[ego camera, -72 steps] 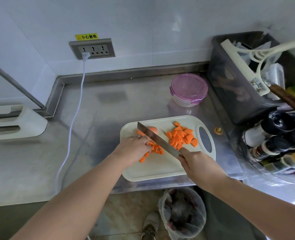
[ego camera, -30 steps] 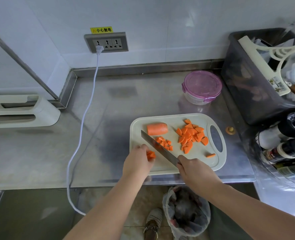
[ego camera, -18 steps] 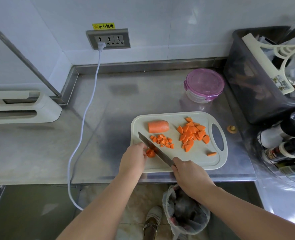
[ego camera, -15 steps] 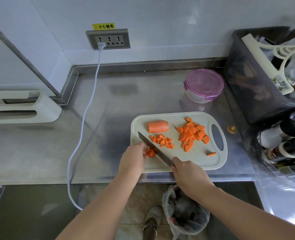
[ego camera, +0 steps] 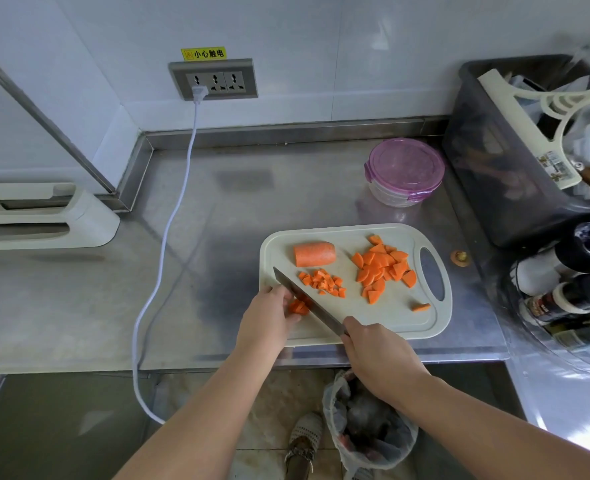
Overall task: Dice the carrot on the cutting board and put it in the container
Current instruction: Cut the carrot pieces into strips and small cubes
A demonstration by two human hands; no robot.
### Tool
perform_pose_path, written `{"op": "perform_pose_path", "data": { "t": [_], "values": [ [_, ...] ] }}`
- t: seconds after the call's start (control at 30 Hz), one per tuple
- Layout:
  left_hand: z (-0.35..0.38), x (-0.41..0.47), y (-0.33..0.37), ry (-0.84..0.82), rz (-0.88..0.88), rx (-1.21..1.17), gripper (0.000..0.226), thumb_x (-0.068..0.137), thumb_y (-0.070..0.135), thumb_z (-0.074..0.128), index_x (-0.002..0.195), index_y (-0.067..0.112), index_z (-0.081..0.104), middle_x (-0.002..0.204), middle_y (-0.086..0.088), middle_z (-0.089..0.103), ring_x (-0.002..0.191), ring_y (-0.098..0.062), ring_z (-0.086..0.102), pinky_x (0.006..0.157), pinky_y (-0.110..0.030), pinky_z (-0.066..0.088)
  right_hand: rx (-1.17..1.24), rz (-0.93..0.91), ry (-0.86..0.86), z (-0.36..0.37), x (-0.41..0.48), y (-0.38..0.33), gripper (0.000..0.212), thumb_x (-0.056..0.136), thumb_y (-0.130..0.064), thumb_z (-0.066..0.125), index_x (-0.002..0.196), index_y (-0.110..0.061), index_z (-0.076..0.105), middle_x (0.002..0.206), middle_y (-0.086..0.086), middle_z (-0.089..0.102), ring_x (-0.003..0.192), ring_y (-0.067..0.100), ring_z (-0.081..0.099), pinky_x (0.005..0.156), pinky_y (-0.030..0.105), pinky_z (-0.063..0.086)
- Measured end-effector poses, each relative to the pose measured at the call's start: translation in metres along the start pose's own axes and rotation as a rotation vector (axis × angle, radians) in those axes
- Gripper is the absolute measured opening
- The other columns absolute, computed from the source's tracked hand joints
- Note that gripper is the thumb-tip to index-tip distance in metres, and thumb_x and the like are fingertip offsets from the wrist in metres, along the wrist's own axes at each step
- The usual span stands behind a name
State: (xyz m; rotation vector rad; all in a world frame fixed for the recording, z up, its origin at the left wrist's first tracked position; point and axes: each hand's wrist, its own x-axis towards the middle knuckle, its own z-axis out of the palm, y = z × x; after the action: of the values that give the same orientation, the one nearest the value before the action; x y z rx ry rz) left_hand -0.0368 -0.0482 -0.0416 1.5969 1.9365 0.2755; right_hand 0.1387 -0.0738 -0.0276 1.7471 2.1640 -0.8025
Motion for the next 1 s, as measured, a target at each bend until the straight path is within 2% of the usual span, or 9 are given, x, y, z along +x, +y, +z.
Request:
{"op": "perform_pose_path", "data": {
  "t": [0.1,0.23,0.33,0.4,0.5,0.73,0.8,0.9,1.0],
  "values": [
    [0.000,-0.002,-0.002,-0.007,0.003,-0.017,0.030,0.087,0.022,0.067,0.115,0.017,0.059,0.117,0.003,0.058,0.100,-0.014,0.060,0.085,-0.027,0.048,0.025,-0.001,-0.001,0.001,0.000,-0.001,0.020,0.102,-0.023,0.043,0.122,-0.022,0.045,0.095,0.000,0.063,0.079,0.016,0.064,0.074,0.034,0.060],
    [-0.001,-0.007,-0.002,0.030,0.018,-0.048,0.033,0.087,0.030,0.067,0.117,0.021,0.057,0.115,0.011,0.053,0.086,-0.007,0.058,0.060,-0.010,0.042,0.092,0.009,0.005,-0.004,-0.002,-0.002,0.019,0.104,-0.028,0.036,0.119,-0.021,0.046,0.092,-0.001,0.061,0.078,0.015,0.063,0.073,0.033,0.059],
    [0.000,-0.009,-0.003,0.081,0.029,-0.088,0.033,0.085,0.036,0.068,0.113,0.021,0.059,0.114,0.010,0.054,0.092,-0.008,0.060,0.071,-0.017,0.047,0.088,-0.014,0.073,-0.011,-0.006,-0.001,0.017,0.104,-0.027,0.035,0.116,-0.019,0.045,0.083,-0.001,0.058,0.071,0.018,0.061,0.060,0.030,0.053],
    [0.000,-0.011,-0.003,0.103,0.041,-0.096,0.030,0.086,0.037,0.067,0.110,0.020,0.059,0.110,0.011,0.054,0.090,-0.007,0.060,0.066,-0.010,0.046,0.071,-0.036,0.093,-0.014,-0.009,-0.002,0.017,0.104,-0.027,0.034,0.116,-0.020,0.044,0.079,-0.001,0.057,0.068,0.019,0.061,0.055,0.027,0.047],
    [0.000,-0.014,-0.003,0.120,0.040,-0.106,0.026,0.086,0.037,0.067,0.104,0.020,0.061,0.101,0.014,0.051,0.081,-0.006,0.056,0.052,-0.006,0.040,0.031,-0.064,0.075,-0.013,-0.012,-0.005,0.017,0.103,-0.025,0.037,0.119,-0.021,0.044,0.087,0.001,0.061,0.071,0.018,0.063,0.064,0.033,0.057],
    [-0.005,-0.014,-0.007,0.225,-0.018,-0.175,0.011,0.085,0.018,0.063,0.088,0.022,0.053,0.098,0.006,0.057,0.084,-0.010,0.056,0.063,-0.013,0.037,0.001,-0.049,0.060,-0.006,-0.013,-0.008,0.019,0.101,-0.018,0.040,0.120,-0.020,0.045,0.095,0.005,0.063,0.077,0.021,0.065,0.072,0.037,0.059],
    [-0.009,-0.013,-0.007,0.297,-0.057,-0.256,0.014,0.086,0.012,0.058,0.093,0.022,0.052,0.100,0.006,0.056,0.085,-0.010,0.054,0.062,-0.011,0.035,-0.010,-0.045,0.051,-0.004,-0.012,-0.008,0.021,0.101,-0.018,0.042,0.122,-0.020,0.045,0.097,0.005,0.064,0.079,0.021,0.065,0.072,0.036,0.060],
    [-0.012,-0.005,-0.007,0.377,-0.072,-0.417,0.018,0.091,0.010,0.052,0.103,0.023,0.051,0.110,0.003,0.055,0.094,-0.012,0.055,0.077,-0.023,0.043,-0.015,-0.037,0.042,-0.005,-0.011,-0.009,0.022,0.100,-0.017,0.043,0.122,-0.020,0.044,0.099,0.004,0.063,0.080,0.020,0.065,0.073,0.036,0.060],
    [-0.015,0.000,-0.001,0.330,-0.016,-0.507,0.028,0.100,0.017,0.042,0.126,0.017,0.051,0.126,0.002,0.053,0.112,-0.009,0.051,0.090,-0.017,0.036,-0.035,-0.035,0.029,-0.005,-0.011,-0.010,0.024,0.099,-0.014,0.043,0.123,-0.020,0.043,0.099,0.005,0.063,0.080,0.021,0.065,0.073,0.037,0.059]
  ]
}}
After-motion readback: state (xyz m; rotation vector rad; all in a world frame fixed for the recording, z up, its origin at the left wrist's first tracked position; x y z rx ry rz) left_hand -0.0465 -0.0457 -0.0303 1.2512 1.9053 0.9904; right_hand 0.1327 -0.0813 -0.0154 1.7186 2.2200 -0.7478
